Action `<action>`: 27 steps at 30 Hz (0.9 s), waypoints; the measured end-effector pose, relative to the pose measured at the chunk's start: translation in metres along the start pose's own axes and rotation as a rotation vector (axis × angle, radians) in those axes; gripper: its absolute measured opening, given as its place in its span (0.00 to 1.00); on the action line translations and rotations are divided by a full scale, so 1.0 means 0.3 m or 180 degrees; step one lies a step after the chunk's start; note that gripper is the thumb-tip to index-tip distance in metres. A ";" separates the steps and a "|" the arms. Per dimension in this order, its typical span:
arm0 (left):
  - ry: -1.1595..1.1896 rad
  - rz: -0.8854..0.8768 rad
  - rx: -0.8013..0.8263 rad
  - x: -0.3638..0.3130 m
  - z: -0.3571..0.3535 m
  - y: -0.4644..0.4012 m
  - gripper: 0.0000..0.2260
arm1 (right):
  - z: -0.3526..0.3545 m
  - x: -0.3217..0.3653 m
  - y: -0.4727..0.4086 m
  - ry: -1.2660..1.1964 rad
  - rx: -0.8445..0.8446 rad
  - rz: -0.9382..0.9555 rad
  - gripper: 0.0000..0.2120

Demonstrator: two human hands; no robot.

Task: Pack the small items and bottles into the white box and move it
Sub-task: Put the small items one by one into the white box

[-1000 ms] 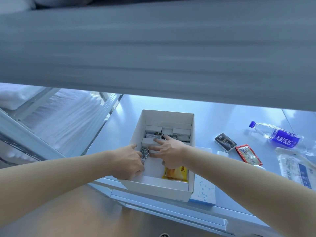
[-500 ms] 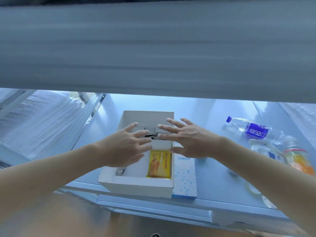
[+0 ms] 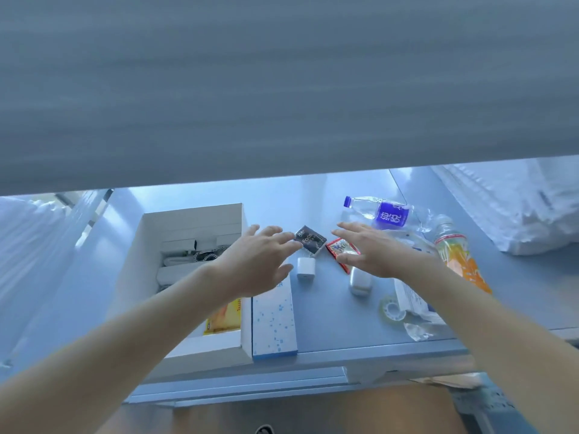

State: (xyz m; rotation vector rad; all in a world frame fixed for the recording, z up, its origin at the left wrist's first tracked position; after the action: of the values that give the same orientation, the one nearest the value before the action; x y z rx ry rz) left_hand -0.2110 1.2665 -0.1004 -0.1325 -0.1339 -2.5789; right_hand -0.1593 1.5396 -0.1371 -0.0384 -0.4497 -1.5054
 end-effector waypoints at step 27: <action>0.0014 0.0516 0.0871 -0.032 -0.218 -0.448 0.28 | -0.186 -0.054 -0.131 -0.0409 -0.0464 -0.1073 0.24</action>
State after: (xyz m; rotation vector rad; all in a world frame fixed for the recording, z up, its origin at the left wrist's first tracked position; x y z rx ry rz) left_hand -0.2788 1.3770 -0.1754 -0.0341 -0.4528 -2.3726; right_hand -0.1825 1.5350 -0.2032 -0.1823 -0.4647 -1.8734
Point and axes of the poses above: each hand's wrist, its own y-axis away from the middle knuckle, its own z-axis out of the back of the hand, x = y × z, the point moved 1 cm from there along -y, towards the middle knuckle, and after that the axes turned 2 degrees about -y, right-handed, at the moved point
